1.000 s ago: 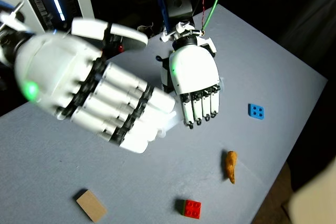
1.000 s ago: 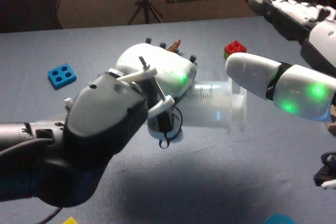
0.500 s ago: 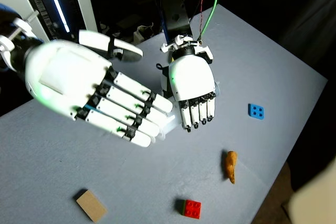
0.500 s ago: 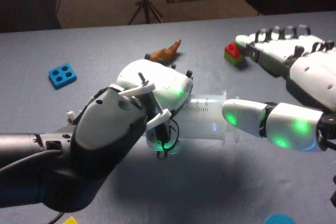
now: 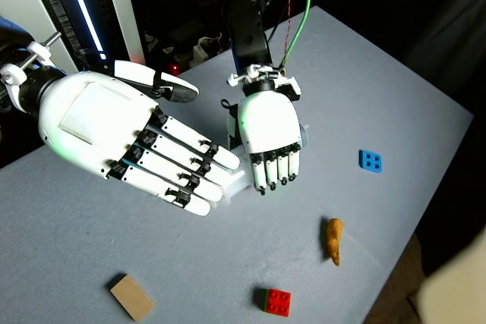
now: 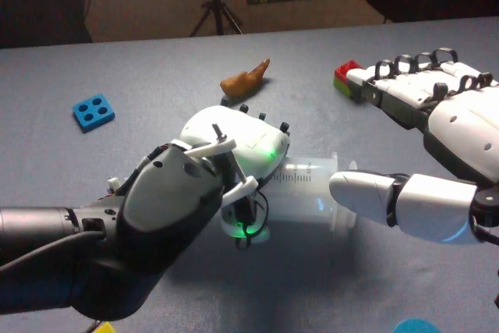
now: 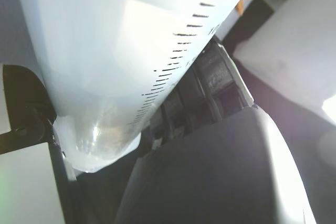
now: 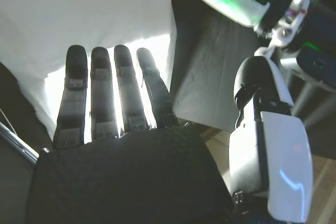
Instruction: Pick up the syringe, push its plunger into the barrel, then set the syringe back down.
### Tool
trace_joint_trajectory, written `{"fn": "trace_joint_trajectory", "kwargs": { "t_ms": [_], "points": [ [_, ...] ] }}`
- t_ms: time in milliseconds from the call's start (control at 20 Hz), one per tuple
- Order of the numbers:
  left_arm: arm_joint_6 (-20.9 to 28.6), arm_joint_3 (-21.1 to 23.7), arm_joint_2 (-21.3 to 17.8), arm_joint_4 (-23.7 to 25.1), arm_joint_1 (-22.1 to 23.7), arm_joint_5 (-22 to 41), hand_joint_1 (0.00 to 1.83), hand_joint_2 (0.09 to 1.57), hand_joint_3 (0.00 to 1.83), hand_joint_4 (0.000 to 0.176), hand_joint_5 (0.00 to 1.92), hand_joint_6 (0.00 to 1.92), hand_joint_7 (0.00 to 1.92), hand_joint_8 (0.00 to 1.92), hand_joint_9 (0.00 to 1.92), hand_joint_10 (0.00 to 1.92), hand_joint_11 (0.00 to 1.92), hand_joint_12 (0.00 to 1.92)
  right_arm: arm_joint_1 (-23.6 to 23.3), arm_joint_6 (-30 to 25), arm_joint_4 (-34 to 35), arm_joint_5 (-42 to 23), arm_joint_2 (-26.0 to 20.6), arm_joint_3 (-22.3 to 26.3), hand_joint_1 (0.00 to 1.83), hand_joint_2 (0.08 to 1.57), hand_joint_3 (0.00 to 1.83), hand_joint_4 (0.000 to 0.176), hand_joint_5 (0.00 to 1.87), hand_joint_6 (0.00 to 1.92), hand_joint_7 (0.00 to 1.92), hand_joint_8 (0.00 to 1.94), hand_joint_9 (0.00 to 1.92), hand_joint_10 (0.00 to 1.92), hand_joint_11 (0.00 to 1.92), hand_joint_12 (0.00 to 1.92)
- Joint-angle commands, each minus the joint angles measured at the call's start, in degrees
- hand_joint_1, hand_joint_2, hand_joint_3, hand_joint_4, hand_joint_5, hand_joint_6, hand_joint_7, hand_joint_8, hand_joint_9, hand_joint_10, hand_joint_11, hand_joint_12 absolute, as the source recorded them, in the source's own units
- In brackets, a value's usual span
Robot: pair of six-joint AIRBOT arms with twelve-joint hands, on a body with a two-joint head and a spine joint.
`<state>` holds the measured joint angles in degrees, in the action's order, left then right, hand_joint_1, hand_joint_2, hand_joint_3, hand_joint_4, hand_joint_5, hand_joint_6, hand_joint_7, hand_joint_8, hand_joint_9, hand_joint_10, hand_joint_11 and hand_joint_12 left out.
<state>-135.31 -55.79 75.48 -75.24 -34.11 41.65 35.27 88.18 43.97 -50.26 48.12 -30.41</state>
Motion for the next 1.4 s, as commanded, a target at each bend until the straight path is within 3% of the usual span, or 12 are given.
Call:
{"fn": "trace_joint_trajectory", "kwargs": {
  "t_ms": [0, 550, 700, 750, 800, 850, 900, 1000, 1200, 1250, 1300, 1350],
  "points": [
    [-0.3, -0.2, 0.2, 4.4, 0.6, 3.0, 1.39, 1.15, 0.0, 0.0, 0.87, 1.01, 0.85, 1.19, 0.87, 1.34, 0.82, 1.4, -0.4, -0.7, -3.6, -5.9, -0.3, -0.1, 0.08, 1.07, 0.0, 0.0, 0.14, 0.0, 0.15, 0.0, 0.13, 0.0, 0.0, 0.42],
    [-0.1, -0.2, 0.3, 4.4, 0.9, 2.9, 1.49, 1.16, 0.0, 0.0, 0.82, 1.04, 0.79, 1.23, 0.81, 1.29, 0.76, 1.65, 0.5, -2.0, -5.4, -7.4, 0.0, -0.2, 0.09, 1.09, 0.0, 0.0, 0.14, 0.0, 0.15, 0.0, 0.13, 0.0, 0.0, 0.41],
    [-0.1, -0.2, 0.3, 4.4, 1.0, 2.9, 1.35, 1.2, 0.0, 0.0, 0.73, 1.27, 0.82, 1.22, 0.77, 1.43, 0.61, 1.42, 0.5, -2.0, -5.4, -7.5, 0.0, -0.2, 0.12, 1.07, 0.0, 0.0, 0.15, 0.0, 0.16, 0.0, 0.15, 0.0, 0.0, 0.45],
    [-0.1, -0.2, 0.3, 4.4, 1.0, 2.9, 1.12, 1.28, 0.0, 0.017, 0.68, 1.48, 0.67, 1.43, 0.61, 0.92, 0.47, 1.38, 0.5, -2.1, -5.4, -7.5, 0.0, -0.2, 0.13, 1.06, 0.0, 0.0, 0.14, 0.0, 0.16, 0.0, 0.14, 0.0, 0.0, 0.44],
    [0.1, -0.2, 0.3, 4.4, 1.0, 2.9, 1.12, 1.28, 0.0, 0.017, 0.68, 1.48, 0.67, 1.43, 0.61, 0.92, 0.47, 1.38, 0.5, -2.1, -5.4, -7.5, 0.0, -0.2, 0.13, 1.06, 0.0, 0.0, 0.14, 0.0, 0.16, 0.0, 0.14, 0.0, 0.0, 0.44],
    [0.3, -0.2, 0.3, 4.4, 1.0, 2.9, 0.92, 1.18, 0.0, 0.0, 0.51, 0.47, 0.51, 0.48, 0.49, 0.64, 0.31, 1.29, 0.5, -2.1, -5.4, -7.6, 0.0, -0.2, 0.14, 1.06, 0.0, 0.0, 0.15, 0.0, 0.16, 0.0, 0.14, 0.0, 0.0, 0.42],
    [0.4, -0.2, 0.3, 4.4, 1.0, 2.9, 0.79, 1.15, 0.0, 0.0, 0.48, 0.24, 0.43, 0.23, 0.39, 0.43, 0.13, 1.25, 0.5, -2.1, -5.4, -7.6, 0.0, -0.2, 0.17, 1.06, 0.0, 0.0, 0.16, 0.01, 0.16, 0.0, 0.14, 0.0, 0.0, 0.41],
    [0.4, -0.2, 0.3, 4.4, 1.0, 2.9, 0.7, 1.17, 0.0, 0.0, 0.47, 0.13, 0.38, 0.09, 0.33, 0.26, 0.03, 1.2, 0.6, -2.1, -5.4, -7.7, 0.0, -0.2, 0.18, 1.05, 0.0, 0.0, 0.16, 0.01, 0.16, 0.0, 0.14, 0.0, 0.0, 0.41],
    [0.4, 0.0, 0.3, 4.4, 0.9, 2.9, 0.31, 1.07, 0.0, 0.0, 0.14, 0.01, 0.02, 0.0, 0.02, 0.0, 0.0, 0.2, 0.6, -2.1, -5.4, -7.8, 0.0, -0.3, 0.17, 1.06, 0.0, 0.0, 0.16, 0.0, 0.16, 0.0, 0.14, 0.0, 0.0, 0.4],
    [0.4, 0.1, 0.3, 4.4, 0.9, 2.9, 0.26, 1.02, 0.0, 0.028, 0.07, 0.0, 0.0, 0.0, 0.0, 0.0, 0.0, 0.04, 0.6, -2.1, -5.4, -7.9, 0.0, -0.3, 0.16, 1.08, 0.01, 0.0, 0.12, 0.0, 0.13, 0.0, 0.11, 0.0, 0.0, 0.31],
    [0.4, 0.1, 0.2, 4.4, 0.9, 2.9, 0.26, 1.02, 0.0, 0.028, 0.07, 0.0, 0.0, 0.0, 0.0, 0.0, 0.0, 0.04, 0.6, -2.1, -5.4, -7.9, 0.0, -0.4, 0.16, 1.08, 0.01, 0.0, 0.12, 0.0, 0.13, 0.0, 0.11, 0.0, 0.0, 0.31],
    [0.4, 0.2, 0.1, 4.4, 0.9, 2.9, 0.28, 0.96, 0.0, 0.051, 0.01, 0.0, 0.0, 0.0, 0.0, 0.0, 0.0, 0.0, 0.7, -2.1, -5.4, -7.9, 0.0, -0.4, 0.14, 1.09, 0.01, 0.0, 0.13, 0.01, 0.14, 0.0, 0.1, 0.0, 0.0, 0.33]
  ]
}}
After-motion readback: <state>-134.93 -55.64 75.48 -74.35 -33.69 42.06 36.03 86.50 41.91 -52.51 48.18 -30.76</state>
